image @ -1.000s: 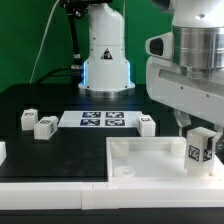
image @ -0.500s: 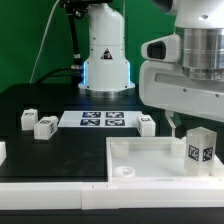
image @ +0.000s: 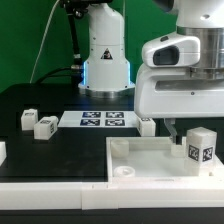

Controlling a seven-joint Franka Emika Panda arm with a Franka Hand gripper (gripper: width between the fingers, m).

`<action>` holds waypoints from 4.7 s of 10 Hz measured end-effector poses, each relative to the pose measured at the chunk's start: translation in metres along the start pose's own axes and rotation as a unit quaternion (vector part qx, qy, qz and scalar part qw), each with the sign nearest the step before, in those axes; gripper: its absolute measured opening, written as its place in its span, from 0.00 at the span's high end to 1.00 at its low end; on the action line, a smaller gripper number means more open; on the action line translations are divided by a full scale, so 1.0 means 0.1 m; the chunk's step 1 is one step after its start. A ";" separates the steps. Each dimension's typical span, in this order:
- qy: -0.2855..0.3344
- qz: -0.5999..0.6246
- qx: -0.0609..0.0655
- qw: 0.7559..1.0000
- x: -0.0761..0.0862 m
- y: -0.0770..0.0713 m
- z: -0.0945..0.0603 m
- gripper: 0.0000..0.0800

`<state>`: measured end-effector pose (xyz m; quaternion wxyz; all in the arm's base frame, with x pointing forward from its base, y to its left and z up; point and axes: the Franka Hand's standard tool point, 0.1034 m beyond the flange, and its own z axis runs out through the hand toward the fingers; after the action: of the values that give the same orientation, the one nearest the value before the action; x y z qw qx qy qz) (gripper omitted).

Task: Assemble one leg

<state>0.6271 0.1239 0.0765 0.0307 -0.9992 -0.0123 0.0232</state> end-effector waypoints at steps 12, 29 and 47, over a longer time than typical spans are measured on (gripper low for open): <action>0.000 -0.071 -0.003 0.997 0.01 0.07 0.01 0.64; 0.011 0.112 -0.003 0.994 0.02 -0.01 0.02 0.19; 0.015 0.131 -0.008 0.991 0.05 0.10 0.02 0.64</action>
Offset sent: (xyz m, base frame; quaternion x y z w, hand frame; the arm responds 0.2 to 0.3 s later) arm -0.0019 -0.0002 0.0028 -0.0042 0.0018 -0.2666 0.9638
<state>0.6324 0.1143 0.0737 0.0194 -0.9926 0.1194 0.0117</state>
